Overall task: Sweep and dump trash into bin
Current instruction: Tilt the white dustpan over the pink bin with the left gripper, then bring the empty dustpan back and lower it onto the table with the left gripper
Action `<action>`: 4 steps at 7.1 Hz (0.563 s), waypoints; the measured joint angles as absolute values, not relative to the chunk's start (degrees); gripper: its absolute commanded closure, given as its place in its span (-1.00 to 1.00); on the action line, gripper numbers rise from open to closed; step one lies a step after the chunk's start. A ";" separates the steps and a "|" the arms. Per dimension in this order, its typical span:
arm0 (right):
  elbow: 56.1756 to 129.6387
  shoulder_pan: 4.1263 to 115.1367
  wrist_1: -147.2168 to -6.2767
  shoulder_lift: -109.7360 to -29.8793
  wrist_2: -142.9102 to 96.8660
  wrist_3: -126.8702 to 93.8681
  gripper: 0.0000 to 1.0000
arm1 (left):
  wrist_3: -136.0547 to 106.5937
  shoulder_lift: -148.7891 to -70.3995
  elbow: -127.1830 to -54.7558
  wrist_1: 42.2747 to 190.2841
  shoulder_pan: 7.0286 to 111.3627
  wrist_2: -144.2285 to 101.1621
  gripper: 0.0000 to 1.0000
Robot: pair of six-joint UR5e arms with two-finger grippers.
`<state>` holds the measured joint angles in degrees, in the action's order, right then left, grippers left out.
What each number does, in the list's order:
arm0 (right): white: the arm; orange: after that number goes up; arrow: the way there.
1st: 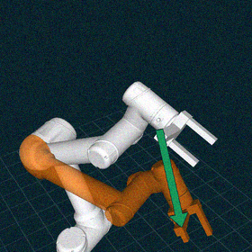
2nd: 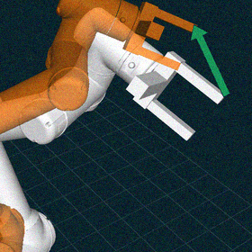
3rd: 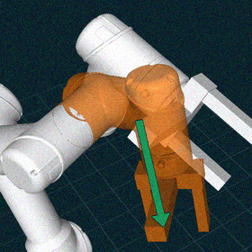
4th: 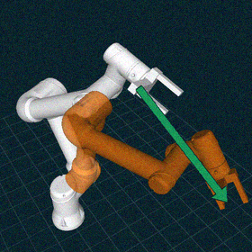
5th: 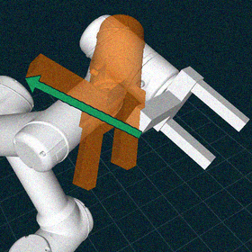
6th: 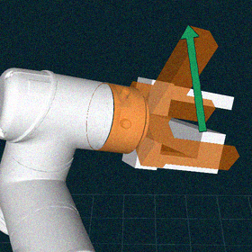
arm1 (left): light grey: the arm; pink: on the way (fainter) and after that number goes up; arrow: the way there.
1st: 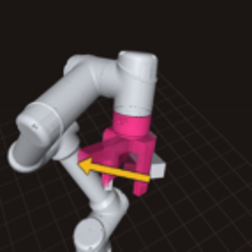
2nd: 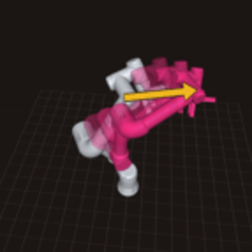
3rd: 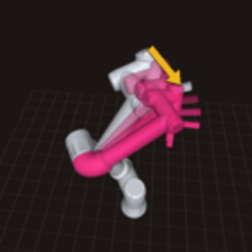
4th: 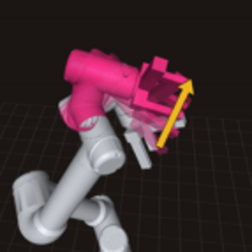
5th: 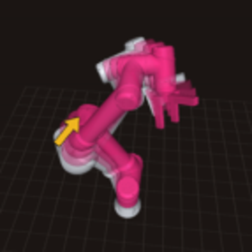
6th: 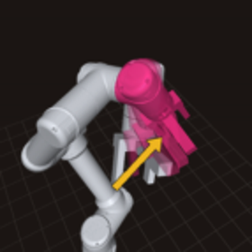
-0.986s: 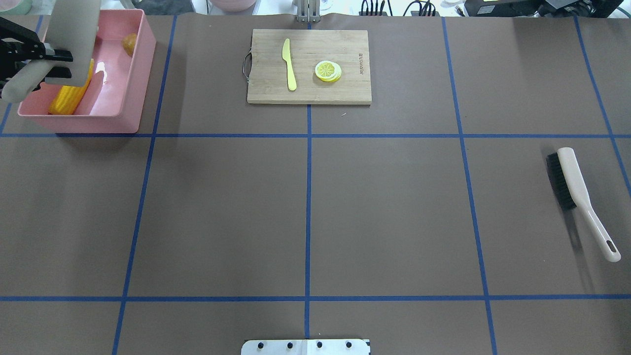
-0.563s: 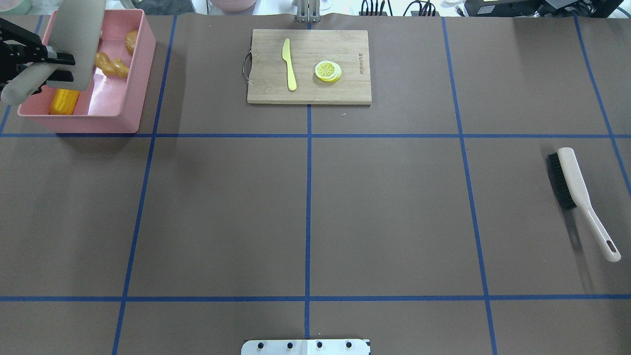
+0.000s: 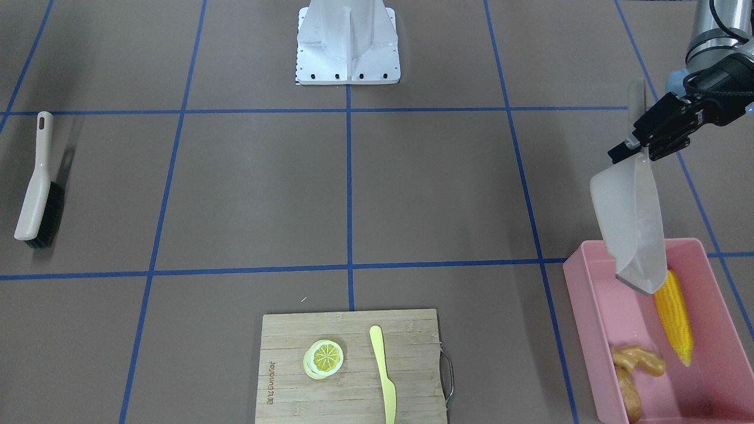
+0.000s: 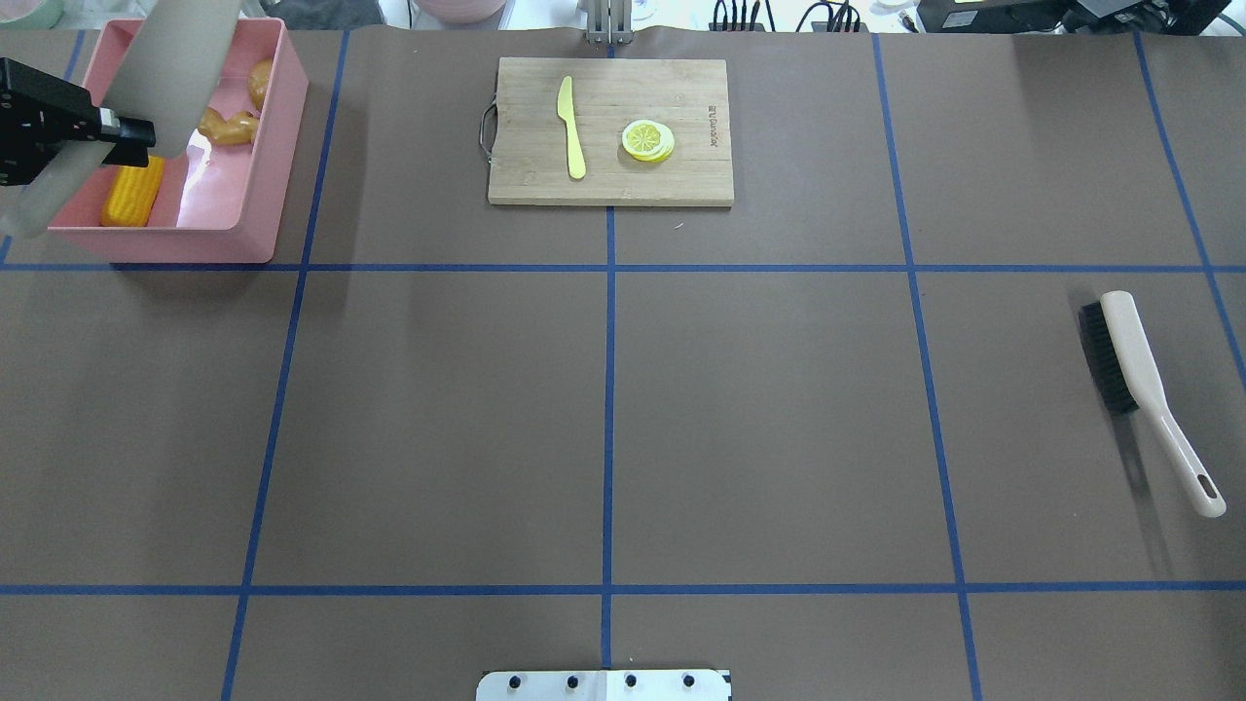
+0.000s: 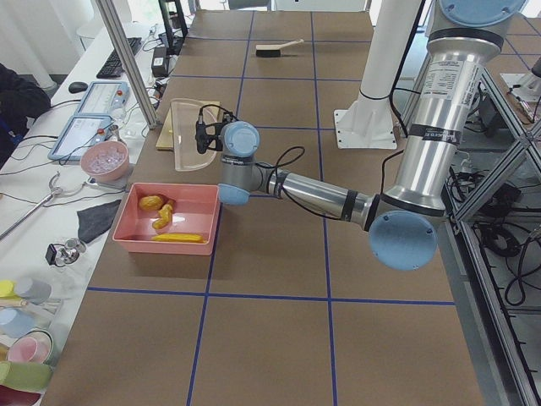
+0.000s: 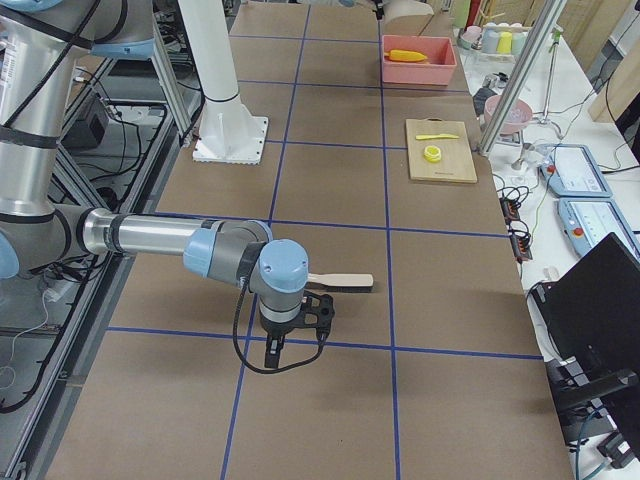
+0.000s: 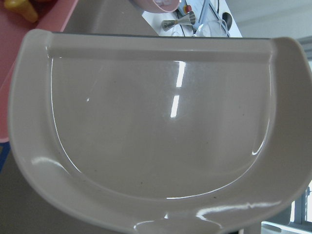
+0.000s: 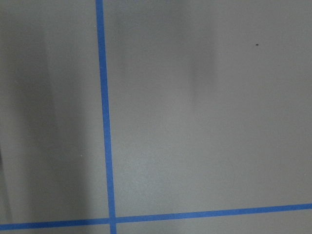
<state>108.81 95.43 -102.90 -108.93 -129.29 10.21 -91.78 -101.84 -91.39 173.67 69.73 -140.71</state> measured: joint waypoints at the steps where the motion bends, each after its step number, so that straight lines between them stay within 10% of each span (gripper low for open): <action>1: 108.82 95.42 -102.84 -108.91 -129.25 10.18 -1.00 | -80.69 -101.81 -91.54 173.14 69.63 -140.68 1.00; 4: 108.84 95.45 -102.80 -108.84 -129.04 10.09 -1.00 | -55.26 -101.68 -92.10 171.22 68.91 -140.31 1.00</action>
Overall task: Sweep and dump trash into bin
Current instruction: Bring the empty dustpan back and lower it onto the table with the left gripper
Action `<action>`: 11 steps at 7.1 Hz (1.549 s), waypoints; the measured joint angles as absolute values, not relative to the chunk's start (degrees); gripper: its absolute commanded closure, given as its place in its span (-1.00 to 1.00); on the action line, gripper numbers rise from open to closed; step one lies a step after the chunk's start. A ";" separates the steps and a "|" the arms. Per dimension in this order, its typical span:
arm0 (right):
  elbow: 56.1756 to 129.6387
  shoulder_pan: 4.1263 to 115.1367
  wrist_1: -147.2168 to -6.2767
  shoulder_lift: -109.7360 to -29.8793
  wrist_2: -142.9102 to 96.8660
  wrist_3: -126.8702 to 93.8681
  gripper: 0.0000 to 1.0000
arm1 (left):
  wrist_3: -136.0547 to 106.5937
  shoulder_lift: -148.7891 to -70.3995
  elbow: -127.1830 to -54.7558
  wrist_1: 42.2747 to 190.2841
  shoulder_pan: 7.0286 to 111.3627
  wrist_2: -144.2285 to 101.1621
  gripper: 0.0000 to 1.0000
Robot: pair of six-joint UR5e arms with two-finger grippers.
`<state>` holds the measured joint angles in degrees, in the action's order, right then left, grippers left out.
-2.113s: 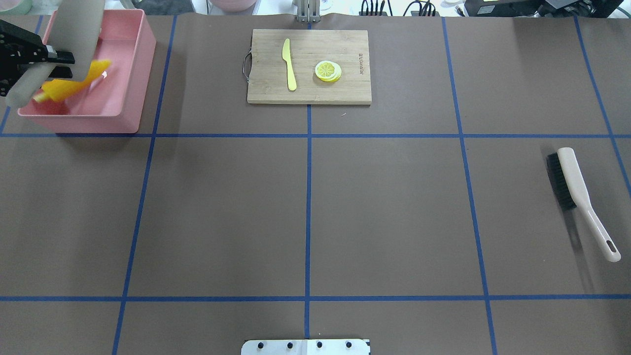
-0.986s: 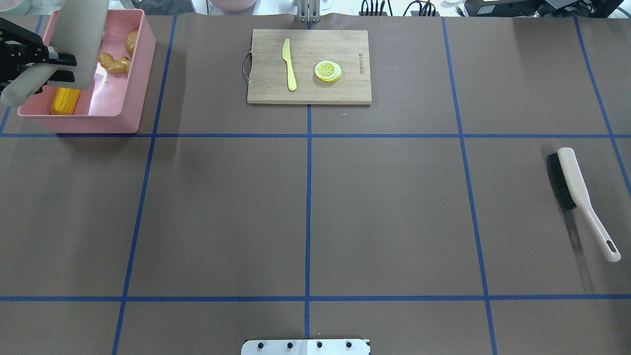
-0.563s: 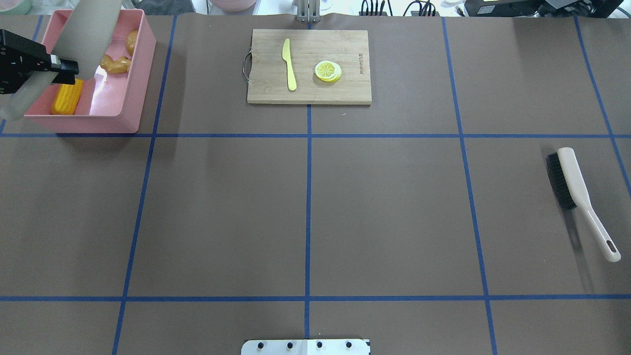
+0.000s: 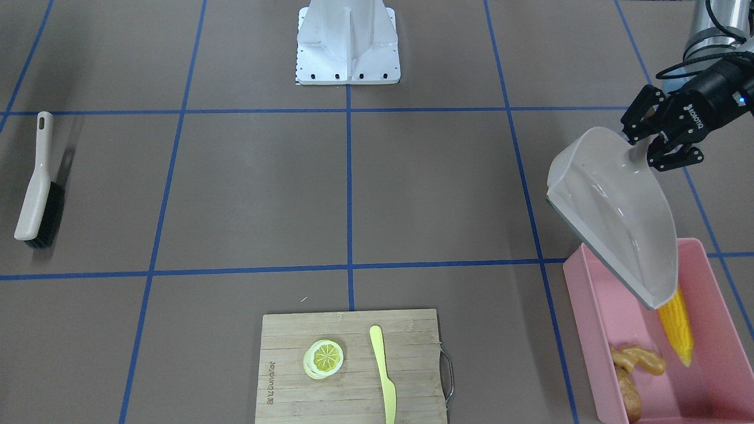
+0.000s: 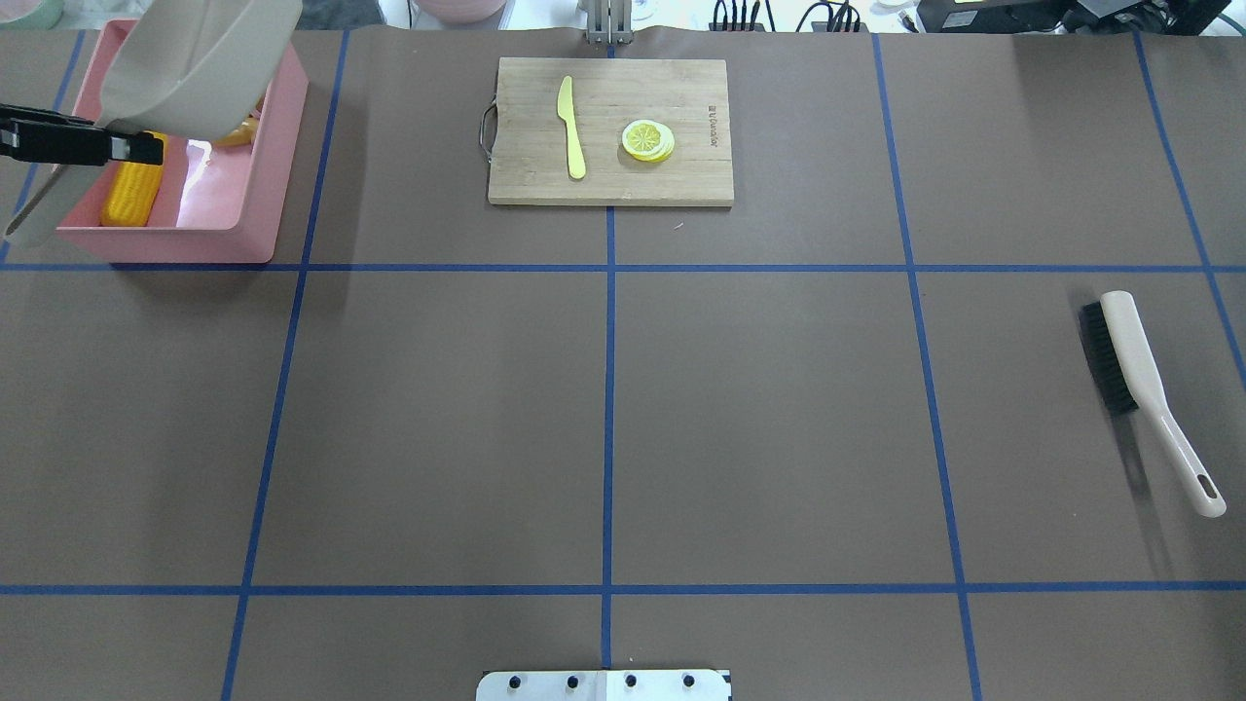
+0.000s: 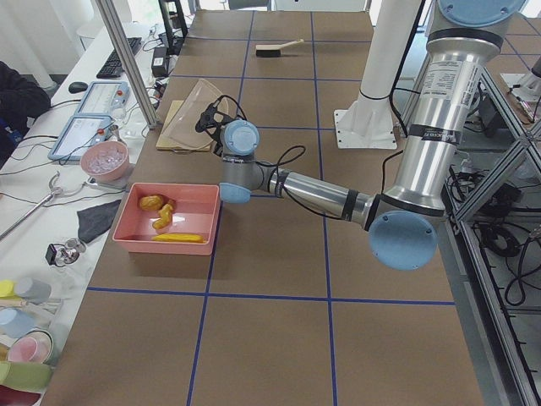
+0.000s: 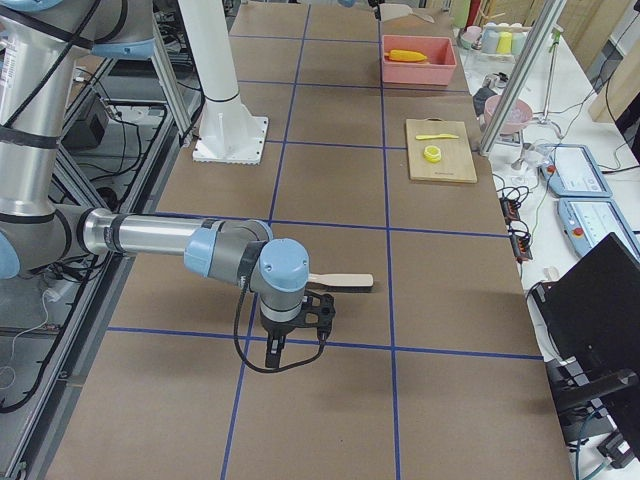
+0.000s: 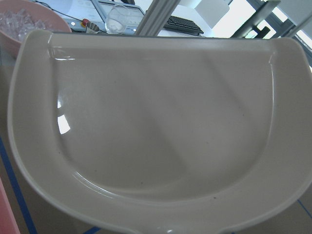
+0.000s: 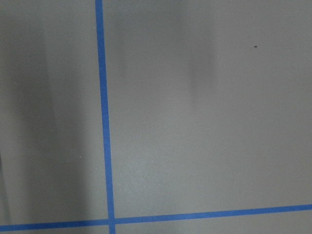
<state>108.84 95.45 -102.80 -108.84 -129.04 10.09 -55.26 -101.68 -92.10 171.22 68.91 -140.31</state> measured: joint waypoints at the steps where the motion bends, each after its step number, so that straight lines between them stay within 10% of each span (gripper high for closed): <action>1: 108.80 95.43 -102.82 -108.86 -129.03 10.03 -1.00 | -45.82 -101.75 -92.37 170.84 67.86 -139.64 1.00; 11: 107.90 95.42 -102.78 -108.81 -129.13 9.95 -1.00 | 25.71 -103.83 -100.53 135.20 44.17 -122.24 1.00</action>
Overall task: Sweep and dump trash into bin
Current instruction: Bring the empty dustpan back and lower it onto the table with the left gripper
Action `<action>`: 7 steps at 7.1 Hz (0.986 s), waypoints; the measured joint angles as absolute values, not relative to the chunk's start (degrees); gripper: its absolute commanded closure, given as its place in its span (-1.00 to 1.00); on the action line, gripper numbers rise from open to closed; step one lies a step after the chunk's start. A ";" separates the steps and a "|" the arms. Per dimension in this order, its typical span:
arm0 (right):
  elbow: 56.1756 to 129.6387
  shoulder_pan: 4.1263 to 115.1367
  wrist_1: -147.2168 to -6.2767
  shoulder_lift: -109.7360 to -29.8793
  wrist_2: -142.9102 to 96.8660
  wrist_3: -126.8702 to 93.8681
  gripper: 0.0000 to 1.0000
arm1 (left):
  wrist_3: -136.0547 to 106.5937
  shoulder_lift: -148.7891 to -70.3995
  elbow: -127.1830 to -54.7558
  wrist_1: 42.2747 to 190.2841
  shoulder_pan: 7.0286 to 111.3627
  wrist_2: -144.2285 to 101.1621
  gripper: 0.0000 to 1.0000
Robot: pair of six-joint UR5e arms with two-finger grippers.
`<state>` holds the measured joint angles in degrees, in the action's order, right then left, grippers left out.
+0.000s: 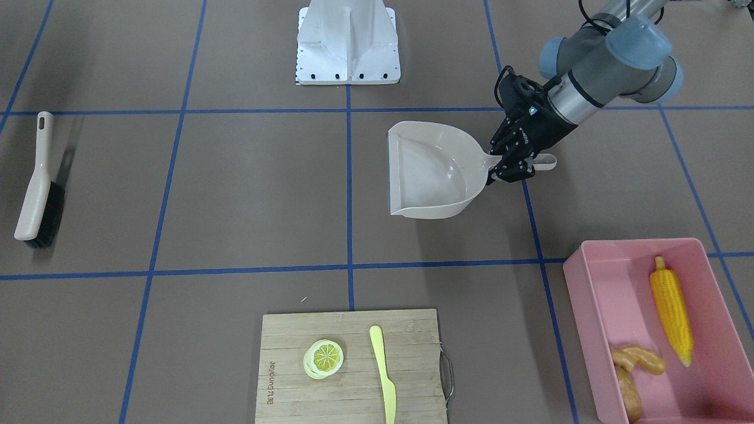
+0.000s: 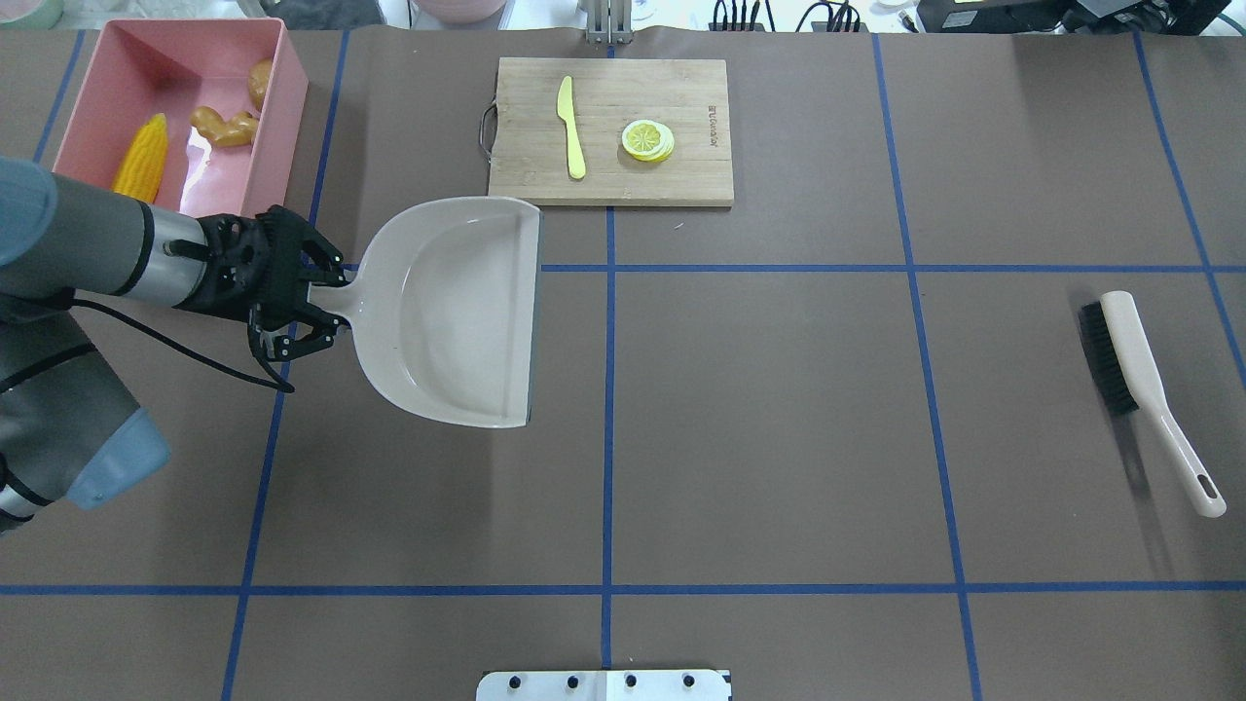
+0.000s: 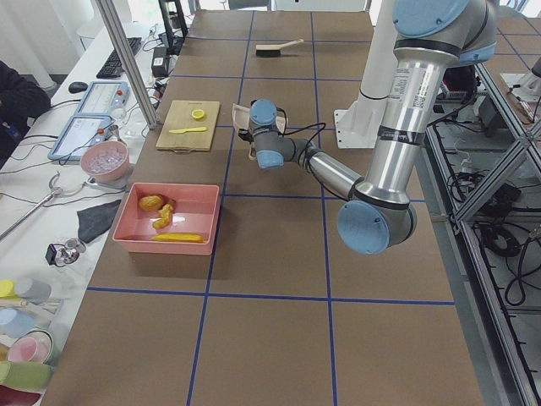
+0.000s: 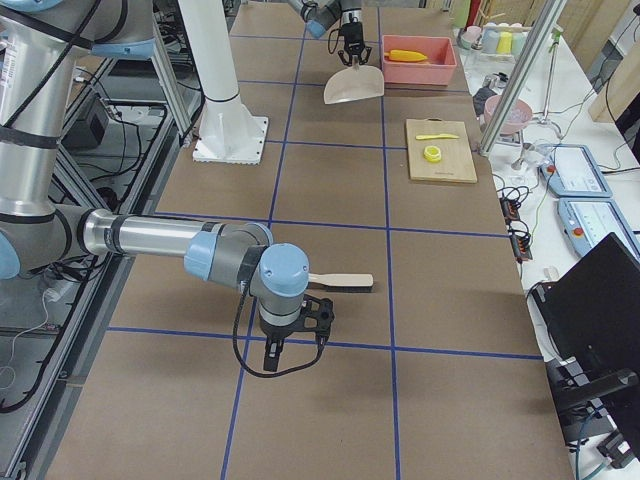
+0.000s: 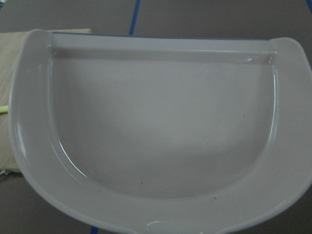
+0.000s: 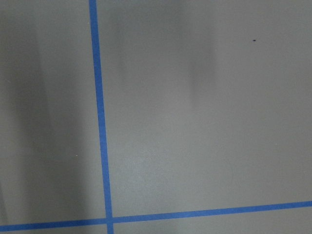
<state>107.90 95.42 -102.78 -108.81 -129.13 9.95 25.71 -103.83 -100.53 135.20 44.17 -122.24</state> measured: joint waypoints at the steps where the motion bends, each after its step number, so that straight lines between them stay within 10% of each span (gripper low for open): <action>1: 107.82 95.41 -102.80 -108.81 -129.17 9.99 -1.00 | 27.70 -104.39 -99.89 131.08 42.75 -121.21 1.00; 7: 107.71 95.41 -102.84 -108.81 -129.19 10.18 -1.00 | 22.40 -110.69 -98.81 112.82 40.77 -122.06 1.00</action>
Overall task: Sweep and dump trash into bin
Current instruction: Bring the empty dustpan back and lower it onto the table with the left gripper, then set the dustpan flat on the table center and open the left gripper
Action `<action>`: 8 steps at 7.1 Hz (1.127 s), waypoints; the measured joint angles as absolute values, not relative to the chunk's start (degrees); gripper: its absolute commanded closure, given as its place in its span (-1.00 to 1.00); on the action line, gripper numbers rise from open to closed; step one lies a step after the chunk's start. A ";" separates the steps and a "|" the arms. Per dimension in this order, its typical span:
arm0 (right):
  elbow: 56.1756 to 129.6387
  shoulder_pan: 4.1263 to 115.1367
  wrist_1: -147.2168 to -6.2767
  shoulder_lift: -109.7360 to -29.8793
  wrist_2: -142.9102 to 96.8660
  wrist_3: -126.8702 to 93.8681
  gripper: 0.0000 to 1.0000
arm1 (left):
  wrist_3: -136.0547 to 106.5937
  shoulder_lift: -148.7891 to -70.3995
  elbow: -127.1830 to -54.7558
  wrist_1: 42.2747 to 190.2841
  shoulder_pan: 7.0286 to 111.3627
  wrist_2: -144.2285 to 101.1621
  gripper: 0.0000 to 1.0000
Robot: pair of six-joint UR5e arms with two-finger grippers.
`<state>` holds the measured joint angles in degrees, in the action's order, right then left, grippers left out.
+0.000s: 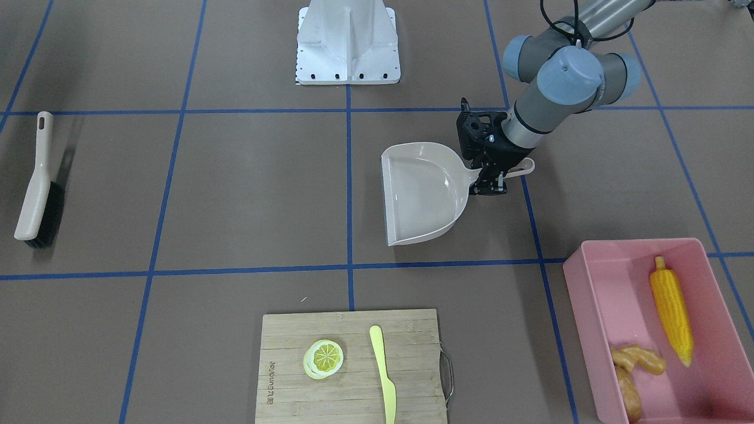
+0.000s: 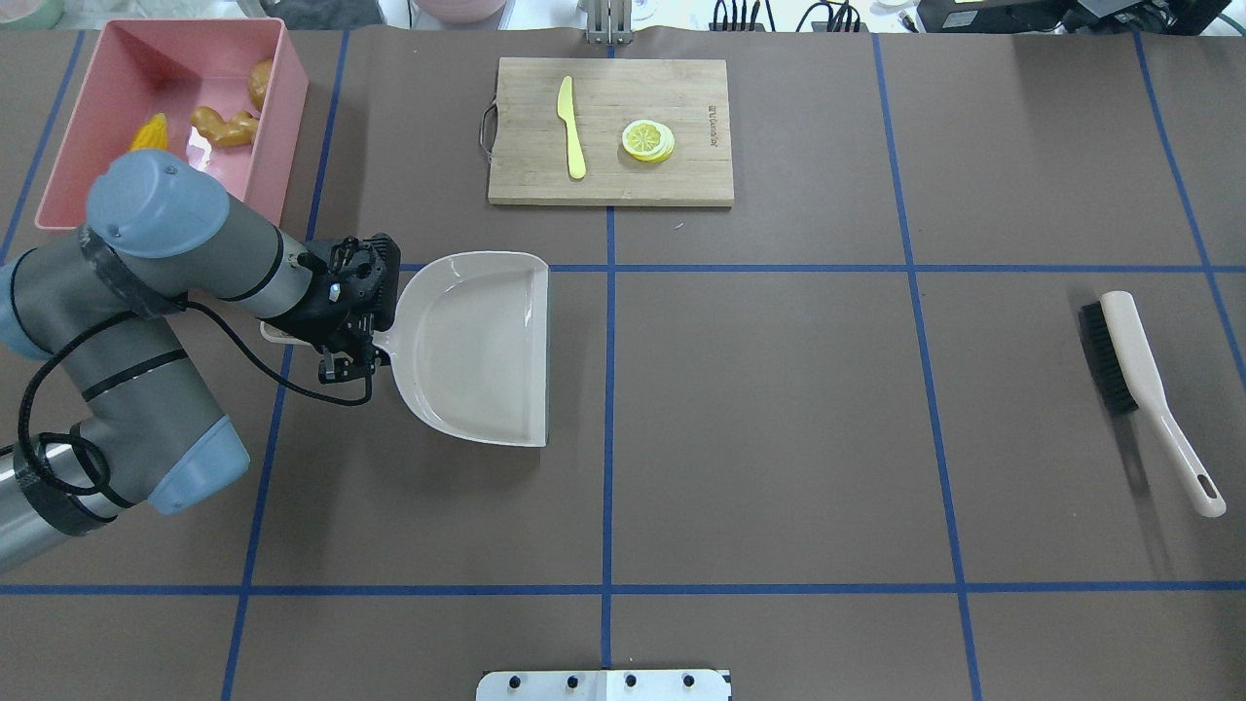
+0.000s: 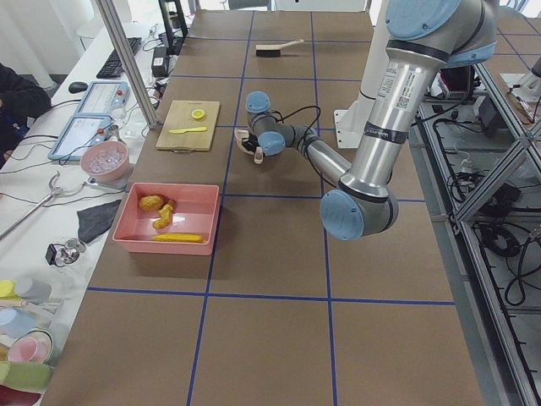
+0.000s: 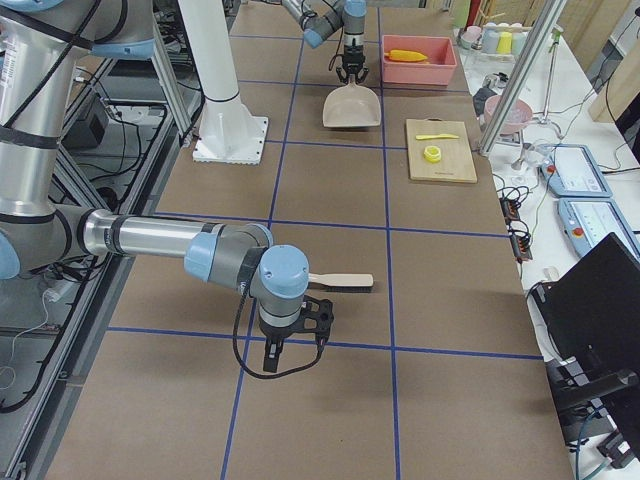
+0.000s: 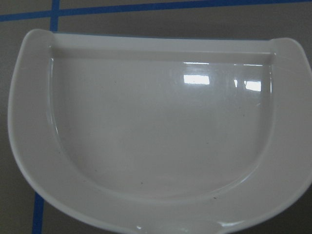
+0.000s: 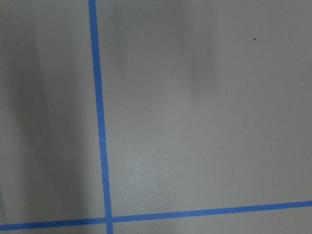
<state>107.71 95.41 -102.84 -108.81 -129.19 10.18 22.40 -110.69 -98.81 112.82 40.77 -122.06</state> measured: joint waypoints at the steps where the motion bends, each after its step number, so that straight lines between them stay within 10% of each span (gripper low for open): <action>1: 107.69 95.39 -102.86 -108.81 -129.22 10.21 -1.00 | 21.87 -110.82 -98.70 112.64 39.98 -122.29 1.00; 8: 105.74 95.37 -96.58 -108.89 -128.81 10.43 -1.00 | 21.31 -111.12 -98.65 113.33 36.35 -123.82 1.00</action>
<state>105.74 95.37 -96.58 -108.89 -128.81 10.43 21.31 -111.12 -98.65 113.33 36.35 -123.82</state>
